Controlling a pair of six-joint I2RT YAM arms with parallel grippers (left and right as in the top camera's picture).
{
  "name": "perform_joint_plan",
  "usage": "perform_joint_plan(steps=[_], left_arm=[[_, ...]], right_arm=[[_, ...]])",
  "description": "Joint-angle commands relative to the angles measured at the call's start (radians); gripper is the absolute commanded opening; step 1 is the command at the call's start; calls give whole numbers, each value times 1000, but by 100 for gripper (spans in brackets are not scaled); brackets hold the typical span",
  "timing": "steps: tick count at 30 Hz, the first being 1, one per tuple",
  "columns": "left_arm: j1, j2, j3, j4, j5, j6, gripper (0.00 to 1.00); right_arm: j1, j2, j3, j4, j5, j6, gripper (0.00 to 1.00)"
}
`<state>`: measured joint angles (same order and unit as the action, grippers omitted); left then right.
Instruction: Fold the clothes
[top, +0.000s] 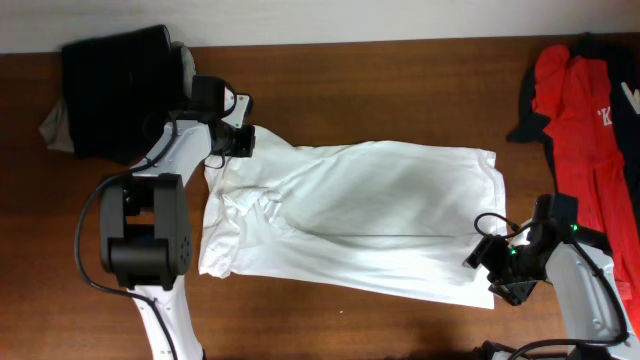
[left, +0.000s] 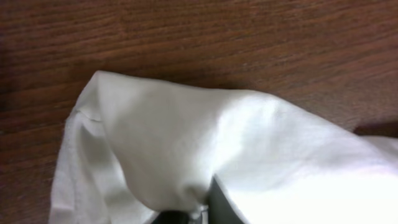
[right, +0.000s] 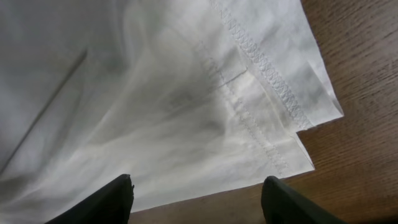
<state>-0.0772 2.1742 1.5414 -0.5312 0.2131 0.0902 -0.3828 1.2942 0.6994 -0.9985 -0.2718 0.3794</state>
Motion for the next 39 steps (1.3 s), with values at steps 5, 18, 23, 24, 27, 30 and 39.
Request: perform_joint_plan(steps=[5, 18, 23, 24, 27, 30, 39], left_arm=[[2, -65, 16, -16, 16, -15, 1], [4, -208, 16, -121, 15, -98, 4], [4, -208, 16, -161, 16, -98, 4], [4, -208, 16, -184, 15, -100, 2], [4, -208, 16, -206, 5, -129, 1], [5, -208, 16, -215, 0, -163, 1], [5, -208, 15, -219, 1, -166, 1]], right_arm=[[4, -12, 13, 3, -6, -9, 69], [4, -12, 13, 23, -24, -6, 72], [4, -12, 16, 122, -170, -24, 75], [4, -12, 30, 156, -224, -56, 75], [4, -7, 114, 169, -217, -61, 75], [4, 48, 311, 144, -156, -80, 79], [79, 597, 865, -9, 90, -209, 70]])
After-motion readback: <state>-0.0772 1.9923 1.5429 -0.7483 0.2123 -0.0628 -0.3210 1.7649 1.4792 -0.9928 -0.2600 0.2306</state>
